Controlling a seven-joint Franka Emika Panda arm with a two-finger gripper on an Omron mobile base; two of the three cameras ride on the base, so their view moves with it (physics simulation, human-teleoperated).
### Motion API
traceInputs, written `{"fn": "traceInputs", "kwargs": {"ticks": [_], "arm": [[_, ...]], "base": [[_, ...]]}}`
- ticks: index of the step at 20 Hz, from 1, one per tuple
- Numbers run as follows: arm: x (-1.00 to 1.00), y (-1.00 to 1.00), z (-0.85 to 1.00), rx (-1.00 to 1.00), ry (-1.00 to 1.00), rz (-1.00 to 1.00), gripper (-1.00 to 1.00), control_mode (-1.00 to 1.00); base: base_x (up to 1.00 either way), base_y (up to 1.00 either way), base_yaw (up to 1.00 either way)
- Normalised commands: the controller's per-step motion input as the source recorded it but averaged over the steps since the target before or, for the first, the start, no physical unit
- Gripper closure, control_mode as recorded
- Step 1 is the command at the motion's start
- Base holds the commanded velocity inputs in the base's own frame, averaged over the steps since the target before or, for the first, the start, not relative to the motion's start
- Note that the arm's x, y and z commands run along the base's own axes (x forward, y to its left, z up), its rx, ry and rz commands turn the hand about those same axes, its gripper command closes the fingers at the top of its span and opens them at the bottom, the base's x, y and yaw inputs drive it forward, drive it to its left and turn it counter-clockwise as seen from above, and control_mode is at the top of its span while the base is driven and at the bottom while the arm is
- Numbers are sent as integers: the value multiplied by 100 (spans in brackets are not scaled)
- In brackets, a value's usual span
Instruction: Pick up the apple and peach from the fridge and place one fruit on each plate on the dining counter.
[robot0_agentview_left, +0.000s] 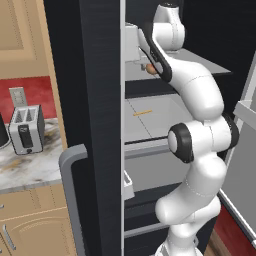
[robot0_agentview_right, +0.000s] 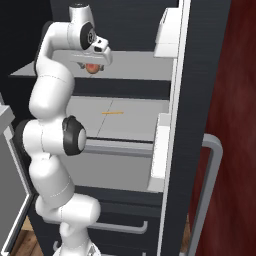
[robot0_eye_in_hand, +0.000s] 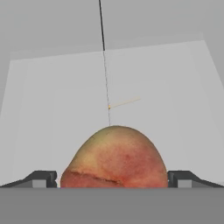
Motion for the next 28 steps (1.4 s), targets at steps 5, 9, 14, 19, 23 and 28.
{"fn": "traceInputs", "kwargs": {"ticks": [5, 9, 14, 19, 23, 28], "arm": [[-3, 0, -12, 0, 0, 0, -100, -100], [-4, 0, -10, 0, 0, 0, 100, -100], [-5, 0, 0, 0, 0, 0, 100, -100], [-94, 0, 0, 0, -23, 1, 100, -100], [-100, 0, 4, 0, -31, 1, 100, -100], [-100, -7, 0, 0, -20, 0, 100, -100]], "base": [[0, 0, 0], [0, 0, 0], [0, 0, 0], [0, 0, 0], [0, 0, 0], [0, 0, 0]]}}
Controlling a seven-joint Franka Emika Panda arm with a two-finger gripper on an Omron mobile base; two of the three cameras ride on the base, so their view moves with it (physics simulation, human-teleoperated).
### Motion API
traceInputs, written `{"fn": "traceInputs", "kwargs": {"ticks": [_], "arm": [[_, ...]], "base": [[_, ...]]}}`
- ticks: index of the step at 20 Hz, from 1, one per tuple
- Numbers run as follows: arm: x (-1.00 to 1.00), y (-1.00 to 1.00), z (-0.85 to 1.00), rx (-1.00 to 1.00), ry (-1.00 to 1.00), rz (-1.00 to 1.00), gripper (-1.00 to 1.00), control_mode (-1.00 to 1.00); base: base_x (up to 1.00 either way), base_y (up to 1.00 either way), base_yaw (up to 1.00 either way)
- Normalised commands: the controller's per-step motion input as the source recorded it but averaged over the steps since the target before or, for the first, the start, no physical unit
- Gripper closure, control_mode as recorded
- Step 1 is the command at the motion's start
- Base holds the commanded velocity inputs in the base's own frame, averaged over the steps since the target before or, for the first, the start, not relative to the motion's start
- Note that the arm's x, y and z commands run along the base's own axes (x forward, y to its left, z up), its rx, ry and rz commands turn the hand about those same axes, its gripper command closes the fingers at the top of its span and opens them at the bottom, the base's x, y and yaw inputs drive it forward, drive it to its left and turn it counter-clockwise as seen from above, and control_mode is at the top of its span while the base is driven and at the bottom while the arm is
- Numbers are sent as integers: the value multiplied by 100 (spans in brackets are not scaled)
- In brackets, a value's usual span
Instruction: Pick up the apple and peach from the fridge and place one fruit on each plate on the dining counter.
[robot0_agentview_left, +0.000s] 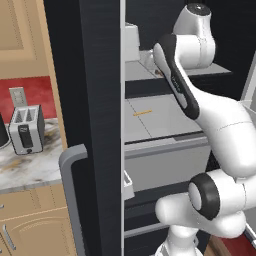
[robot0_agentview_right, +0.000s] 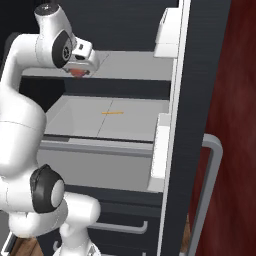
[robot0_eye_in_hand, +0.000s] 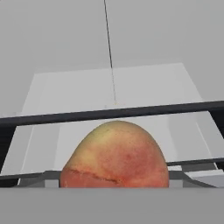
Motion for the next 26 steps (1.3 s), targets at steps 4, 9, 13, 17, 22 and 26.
{"fn": "traceInputs", "kwargs": {"ticks": [4, 9, 13, 17, 22, 26], "arm": [[-100, -13, 0, 0, -13, 0, 100, -100], [-100, -12, -1, 0, -9, 0, 100, -100], [-100, -4, -15, 0, -2, 0, 100, -100], [-100, 0, -6, 0, 0, 0, 100, -100], [-91, 0, 0, 2, 0, 0, 100, -100], [-33, 0, 0, 1, 0, 0, 100, -100]], "base": [[0, 0, 0], [0, 0, 0], [0, 0, 0], [0, 0, 0], [0, 0, 0], [0, 0, 0]]}}
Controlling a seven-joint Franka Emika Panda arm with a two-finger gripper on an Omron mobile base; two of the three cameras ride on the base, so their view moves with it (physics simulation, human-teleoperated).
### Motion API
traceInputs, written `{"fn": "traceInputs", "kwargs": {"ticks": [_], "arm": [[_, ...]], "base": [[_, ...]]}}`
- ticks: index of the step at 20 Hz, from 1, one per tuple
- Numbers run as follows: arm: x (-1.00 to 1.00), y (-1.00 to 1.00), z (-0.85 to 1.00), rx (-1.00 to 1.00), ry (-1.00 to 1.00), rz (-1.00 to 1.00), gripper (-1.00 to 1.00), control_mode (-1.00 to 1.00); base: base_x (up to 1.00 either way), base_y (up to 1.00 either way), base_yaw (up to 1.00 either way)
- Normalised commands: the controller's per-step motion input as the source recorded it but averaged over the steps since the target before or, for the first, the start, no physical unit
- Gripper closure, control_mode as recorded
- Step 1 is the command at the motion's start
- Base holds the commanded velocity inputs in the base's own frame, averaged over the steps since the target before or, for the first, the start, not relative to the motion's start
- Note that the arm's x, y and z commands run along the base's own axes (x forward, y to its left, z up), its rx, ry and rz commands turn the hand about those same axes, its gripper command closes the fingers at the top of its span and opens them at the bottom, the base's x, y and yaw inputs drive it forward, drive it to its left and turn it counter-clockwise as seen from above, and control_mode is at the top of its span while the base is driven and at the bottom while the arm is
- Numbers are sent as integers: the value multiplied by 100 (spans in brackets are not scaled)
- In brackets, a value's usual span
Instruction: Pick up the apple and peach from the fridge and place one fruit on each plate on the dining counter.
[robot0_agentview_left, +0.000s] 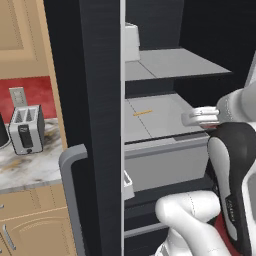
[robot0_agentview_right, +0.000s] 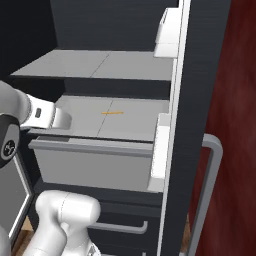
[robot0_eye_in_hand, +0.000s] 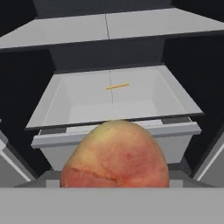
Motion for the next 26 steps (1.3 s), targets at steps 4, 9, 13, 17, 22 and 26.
{"fn": "traceInputs", "kwargs": {"ticks": [4, 9, 13, 17, 22, 26], "arm": [[0, 0, 0, 0, 0, 0, 100, 100], [0, 0, 0, 0, 0, 0, 100, 100], [0, 0, 0, 0, 0, 0, 100, 100], [0, 0, 0, 0, 0, 0, 100, 100], [0, 0, 0, 0, 0, 0, 100, 100], [0, 0, 0, 0, 0, 0, 100, 100]], "base": [[-1, 0, 0], [-82, 3, 0], [-100, 8, 0], [-100, 19, 12], [-97, 57, 33], [-44, 88, 72]]}}
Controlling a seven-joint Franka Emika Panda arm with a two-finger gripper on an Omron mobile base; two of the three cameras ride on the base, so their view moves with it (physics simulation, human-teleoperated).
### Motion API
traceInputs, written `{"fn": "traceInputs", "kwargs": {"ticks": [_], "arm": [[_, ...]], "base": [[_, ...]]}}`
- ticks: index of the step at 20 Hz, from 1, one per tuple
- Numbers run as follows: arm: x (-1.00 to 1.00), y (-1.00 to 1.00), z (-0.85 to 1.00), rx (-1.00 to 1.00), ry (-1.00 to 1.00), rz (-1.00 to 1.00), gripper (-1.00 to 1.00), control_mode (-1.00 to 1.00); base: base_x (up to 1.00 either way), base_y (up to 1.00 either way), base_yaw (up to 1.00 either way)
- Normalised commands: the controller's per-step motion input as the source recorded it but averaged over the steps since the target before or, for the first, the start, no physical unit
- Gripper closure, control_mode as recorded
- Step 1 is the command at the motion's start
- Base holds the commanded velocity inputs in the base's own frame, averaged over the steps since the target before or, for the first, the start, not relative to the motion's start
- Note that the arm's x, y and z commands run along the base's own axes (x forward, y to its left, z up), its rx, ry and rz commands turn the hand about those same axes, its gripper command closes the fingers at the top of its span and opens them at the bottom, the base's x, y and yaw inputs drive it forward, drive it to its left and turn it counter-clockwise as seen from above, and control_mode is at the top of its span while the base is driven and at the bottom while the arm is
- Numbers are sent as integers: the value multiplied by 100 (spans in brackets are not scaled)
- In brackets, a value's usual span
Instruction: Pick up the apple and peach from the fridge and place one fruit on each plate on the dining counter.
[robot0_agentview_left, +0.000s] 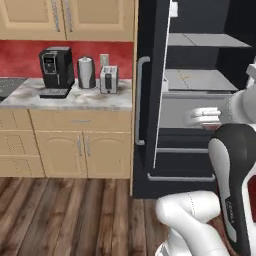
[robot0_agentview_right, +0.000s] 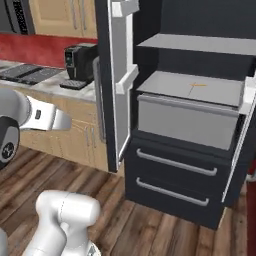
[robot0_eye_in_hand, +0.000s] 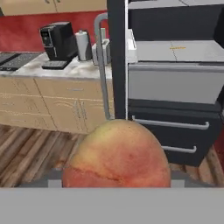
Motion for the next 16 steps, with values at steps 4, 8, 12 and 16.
{"fn": "traceInputs", "kwargs": {"ticks": [4, 8, 12, 16], "arm": [[0, 0, 0, 0, 0, 0, 100, 100], [0, 0, 0, 0, 0, 0, 100, 100], [0, 0, 0, 0, 0, 0, 100, 100], [0, 0, 0, 0, 0, 0, 100, 100]], "base": [[-13, 81, 84], [-25, 80, 82], [-52, 81, 74], [-45, 86, 76]]}}
